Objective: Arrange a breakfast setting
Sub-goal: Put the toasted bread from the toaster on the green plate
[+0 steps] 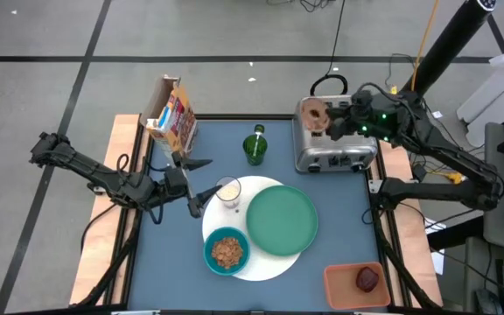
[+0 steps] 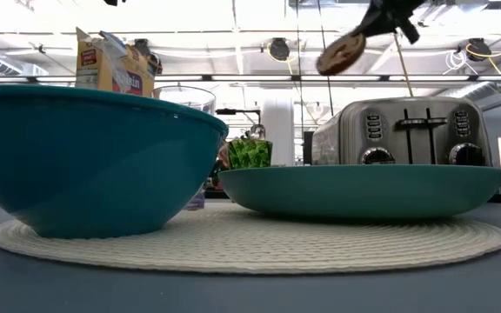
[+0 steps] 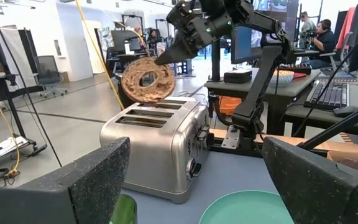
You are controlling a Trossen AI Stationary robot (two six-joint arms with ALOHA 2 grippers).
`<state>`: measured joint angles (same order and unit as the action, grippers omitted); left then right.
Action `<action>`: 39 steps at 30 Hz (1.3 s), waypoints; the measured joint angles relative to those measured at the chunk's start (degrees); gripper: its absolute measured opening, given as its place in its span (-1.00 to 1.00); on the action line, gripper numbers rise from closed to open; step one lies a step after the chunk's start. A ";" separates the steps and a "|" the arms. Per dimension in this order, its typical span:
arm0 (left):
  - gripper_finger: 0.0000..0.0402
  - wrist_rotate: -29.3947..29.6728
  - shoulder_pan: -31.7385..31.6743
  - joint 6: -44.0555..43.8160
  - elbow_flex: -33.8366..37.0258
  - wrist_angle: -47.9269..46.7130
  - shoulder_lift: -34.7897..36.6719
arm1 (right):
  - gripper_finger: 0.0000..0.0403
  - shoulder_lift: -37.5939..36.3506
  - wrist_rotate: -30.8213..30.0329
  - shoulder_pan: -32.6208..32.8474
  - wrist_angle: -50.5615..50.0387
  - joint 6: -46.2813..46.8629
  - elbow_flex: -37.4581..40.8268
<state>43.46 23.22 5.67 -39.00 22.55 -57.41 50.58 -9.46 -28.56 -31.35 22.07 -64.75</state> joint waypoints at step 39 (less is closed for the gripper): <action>0.85 -0.02 0.01 -0.18 0.01 0.00 0.00 | -0.87 22.00 6.82 34.45 5.48 7.74 0.02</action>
<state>43.44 23.23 5.49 -39.00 22.55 -57.41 72.58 -2.63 5.89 -25.87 29.80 -64.73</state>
